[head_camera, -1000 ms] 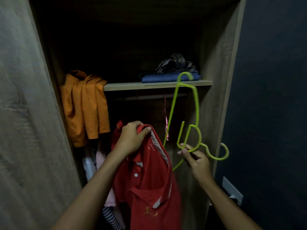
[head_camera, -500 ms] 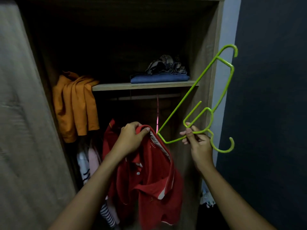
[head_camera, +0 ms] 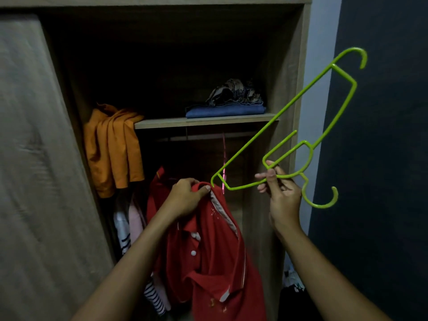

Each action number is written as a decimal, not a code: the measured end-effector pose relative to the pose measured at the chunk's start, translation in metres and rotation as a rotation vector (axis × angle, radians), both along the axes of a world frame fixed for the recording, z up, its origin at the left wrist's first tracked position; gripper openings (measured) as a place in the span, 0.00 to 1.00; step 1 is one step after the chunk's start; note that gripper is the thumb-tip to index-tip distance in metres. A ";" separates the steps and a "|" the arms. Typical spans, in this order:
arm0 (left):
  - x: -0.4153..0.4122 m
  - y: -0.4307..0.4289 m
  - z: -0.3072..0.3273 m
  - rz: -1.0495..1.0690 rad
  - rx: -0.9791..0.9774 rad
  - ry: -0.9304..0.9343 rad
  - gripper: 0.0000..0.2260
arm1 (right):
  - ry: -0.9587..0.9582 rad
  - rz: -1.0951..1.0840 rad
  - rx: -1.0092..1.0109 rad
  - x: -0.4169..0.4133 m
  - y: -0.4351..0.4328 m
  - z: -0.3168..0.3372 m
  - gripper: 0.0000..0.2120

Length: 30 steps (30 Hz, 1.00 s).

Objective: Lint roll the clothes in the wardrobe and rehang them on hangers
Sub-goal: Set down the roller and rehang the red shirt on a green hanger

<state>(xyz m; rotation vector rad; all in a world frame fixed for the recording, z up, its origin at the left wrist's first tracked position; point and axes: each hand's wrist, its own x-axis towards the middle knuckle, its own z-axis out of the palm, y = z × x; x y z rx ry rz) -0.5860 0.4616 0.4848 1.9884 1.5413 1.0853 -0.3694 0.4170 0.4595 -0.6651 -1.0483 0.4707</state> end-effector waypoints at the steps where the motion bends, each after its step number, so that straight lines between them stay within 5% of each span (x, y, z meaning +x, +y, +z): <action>1: 0.000 0.001 -0.004 -0.024 -0.048 0.004 0.10 | 0.030 0.011 -0.009 -0.001 0.001 0.000 0.11; 12: 0.013 -0.002 -0.010 -0.170 0.015 0.045 0.06 | -0.034 0.040 0.013 -0.024 0.004 0.014 0.13; 22: -0.002 0.023 0.007 0.007 0.082 -0.051 0.07 | 0.094 0.061 0.148 -0.011 -0.009 0.026 0.09; 30: 0.002 0.003 0.066 -0.253 0.025 -0.271 0.10 | -0.203 0.086 0.078 -0.012 -0.009 0.002 0.09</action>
